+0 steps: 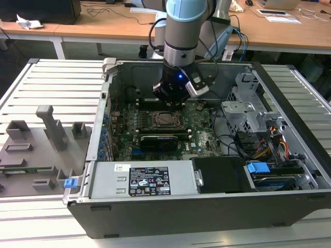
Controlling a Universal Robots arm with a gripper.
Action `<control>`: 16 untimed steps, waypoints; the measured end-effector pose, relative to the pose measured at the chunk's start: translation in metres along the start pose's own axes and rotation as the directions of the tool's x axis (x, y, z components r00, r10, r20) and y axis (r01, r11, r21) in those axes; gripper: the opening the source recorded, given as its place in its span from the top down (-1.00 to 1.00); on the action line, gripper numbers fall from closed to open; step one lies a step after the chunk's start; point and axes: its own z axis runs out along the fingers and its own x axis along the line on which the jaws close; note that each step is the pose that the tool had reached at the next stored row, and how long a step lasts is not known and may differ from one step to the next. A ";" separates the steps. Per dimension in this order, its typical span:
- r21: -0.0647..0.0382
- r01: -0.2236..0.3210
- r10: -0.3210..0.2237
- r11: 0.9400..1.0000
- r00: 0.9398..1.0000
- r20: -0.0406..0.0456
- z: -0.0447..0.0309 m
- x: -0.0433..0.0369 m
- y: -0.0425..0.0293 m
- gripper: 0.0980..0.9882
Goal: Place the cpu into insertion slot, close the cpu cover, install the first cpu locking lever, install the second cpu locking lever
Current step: 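Install the second cpu locking lever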
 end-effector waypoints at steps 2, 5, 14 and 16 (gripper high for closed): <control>0.000 0.000 0.000 1.000 1.000 0.000 -0.0044 -0.0001 0.0003 0.98; 0.000 0.000 0.000 1.000 1.000 0.000 -0.0197 -0.0002 0.0014 0.98; 0.000 0.000 0.000 1.000 1.000 0.000 -0.0233 0.0007 -0.0112 0.98; 0.000 0.000 0.000 1.000 1.000 0.000 -0.0237 0.0011 -0.0171 0.98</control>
